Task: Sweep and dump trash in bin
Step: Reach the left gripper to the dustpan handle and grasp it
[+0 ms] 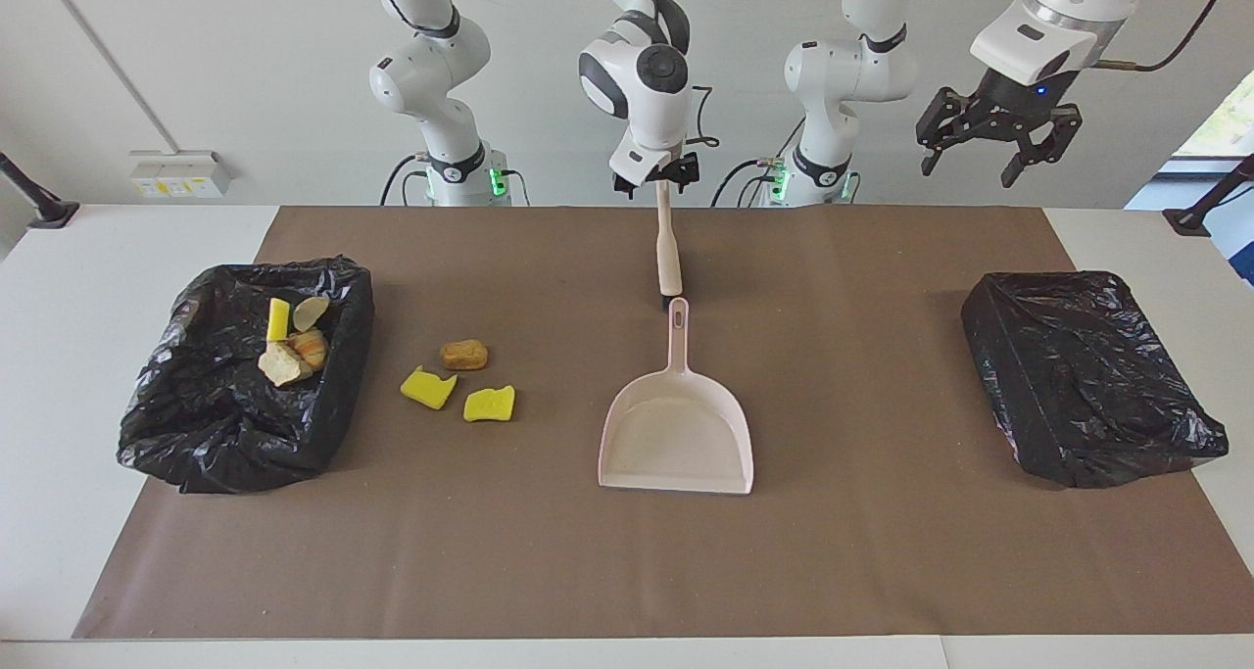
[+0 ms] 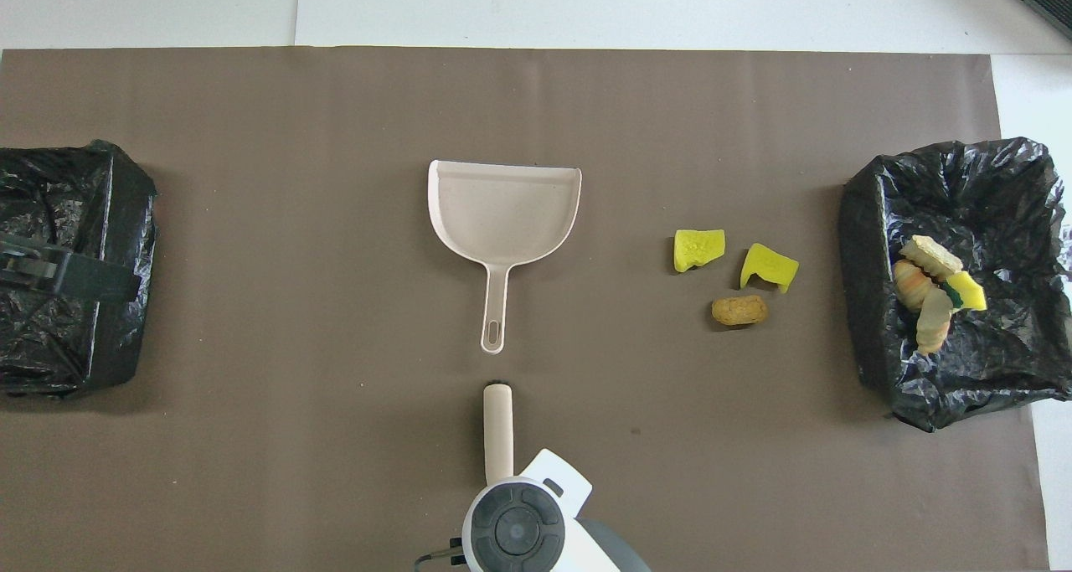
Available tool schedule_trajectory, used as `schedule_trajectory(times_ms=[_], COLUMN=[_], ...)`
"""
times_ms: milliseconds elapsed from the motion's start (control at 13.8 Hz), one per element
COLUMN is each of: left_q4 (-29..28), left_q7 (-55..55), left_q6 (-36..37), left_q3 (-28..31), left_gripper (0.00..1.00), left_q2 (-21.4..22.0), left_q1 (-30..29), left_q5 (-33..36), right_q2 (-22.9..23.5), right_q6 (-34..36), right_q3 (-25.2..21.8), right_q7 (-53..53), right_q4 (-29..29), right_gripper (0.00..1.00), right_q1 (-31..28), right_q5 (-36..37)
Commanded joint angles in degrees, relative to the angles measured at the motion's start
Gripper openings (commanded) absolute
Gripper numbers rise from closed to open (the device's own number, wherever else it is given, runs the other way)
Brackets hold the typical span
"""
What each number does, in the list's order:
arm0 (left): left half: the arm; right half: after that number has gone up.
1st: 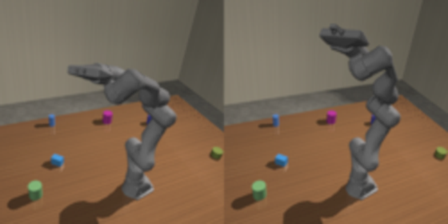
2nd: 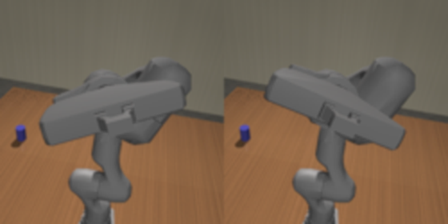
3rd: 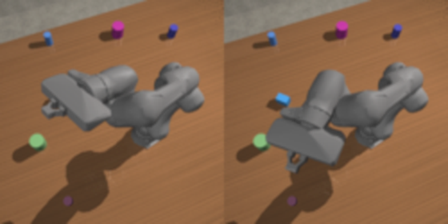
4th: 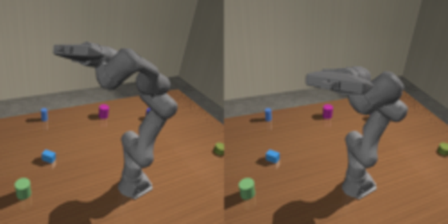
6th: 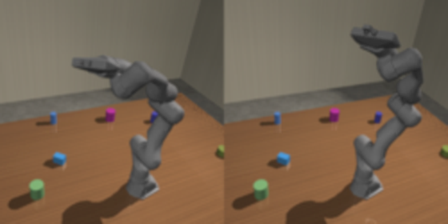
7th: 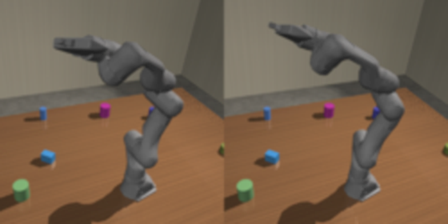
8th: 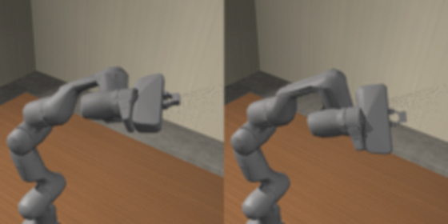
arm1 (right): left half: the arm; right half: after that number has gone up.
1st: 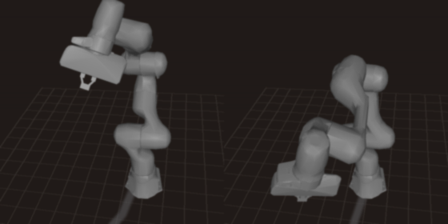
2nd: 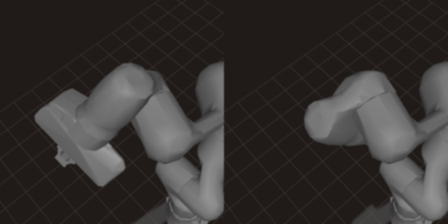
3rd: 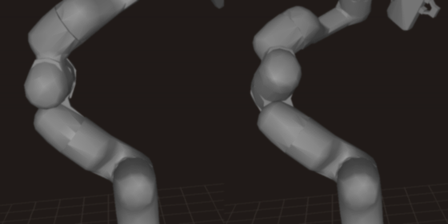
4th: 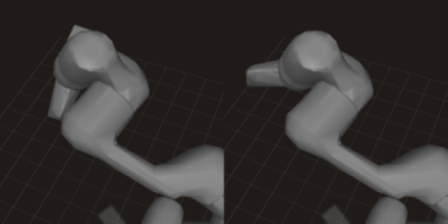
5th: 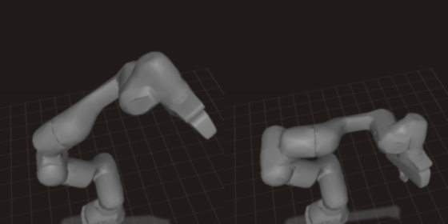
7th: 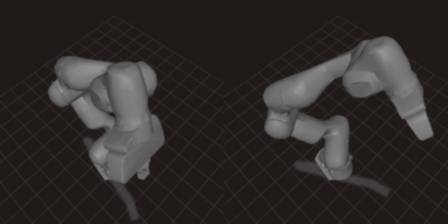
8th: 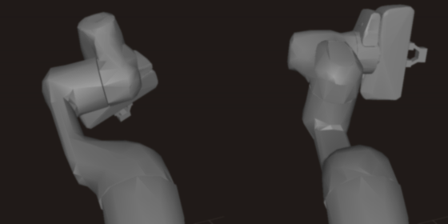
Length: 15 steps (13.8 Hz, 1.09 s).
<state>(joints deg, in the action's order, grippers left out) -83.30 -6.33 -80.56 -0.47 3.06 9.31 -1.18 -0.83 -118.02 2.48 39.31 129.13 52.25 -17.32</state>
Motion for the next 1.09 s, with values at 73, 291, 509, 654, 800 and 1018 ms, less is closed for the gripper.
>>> schedule_trajectory(times_ms=[73,291,509,654,800,1018], left_q4=[-6.6,-12.5,-16.7,-16.7,-16.7,-17.8], left_q7=[3.2,8.8,15.2,19.4,24.8,27.0], left_q6=[-12.0,-21.8,-31.0,-35.4,-40.0,-43.6], left_q3=[0.6,0.6,0.6,0.6,0.7,0.7], left_gripper=[1.00,1.00,1.00,1.00,1.00,1.00], left_q2=[0.8,-1.6,-5.9,-10.3,-15.2,-19.2], left_q1=[7.0,13.3,18.9,21.6,24.9,27.3], left_q5=[-0.5,-0.5,-0.5,-0.3,0.2,0.3], right_q2=[0.8,0.9,1.1,1.3,1.6,1.9], right_q6=[-3.7,-3.9,-4.0,-4.1,-4.7,-5.0], right_q3=[0.0,0.0,-0.1,-0.1,0.0,-0.1], right_q7=[1.5,1.4,0.7,1.1,1.0,0.3], right_q4=[2.6,2.6,2.6,2.5,2.4,2.3], right_gripper=[1.00,0.98,0.35,0.07,0.00,0.00], right_q1=[2.0,2.2,2.0,2.0,1.6,1.4], right_q5=[-1.6,-1.6,-1.6,-1.6,-1.7,-1.7])
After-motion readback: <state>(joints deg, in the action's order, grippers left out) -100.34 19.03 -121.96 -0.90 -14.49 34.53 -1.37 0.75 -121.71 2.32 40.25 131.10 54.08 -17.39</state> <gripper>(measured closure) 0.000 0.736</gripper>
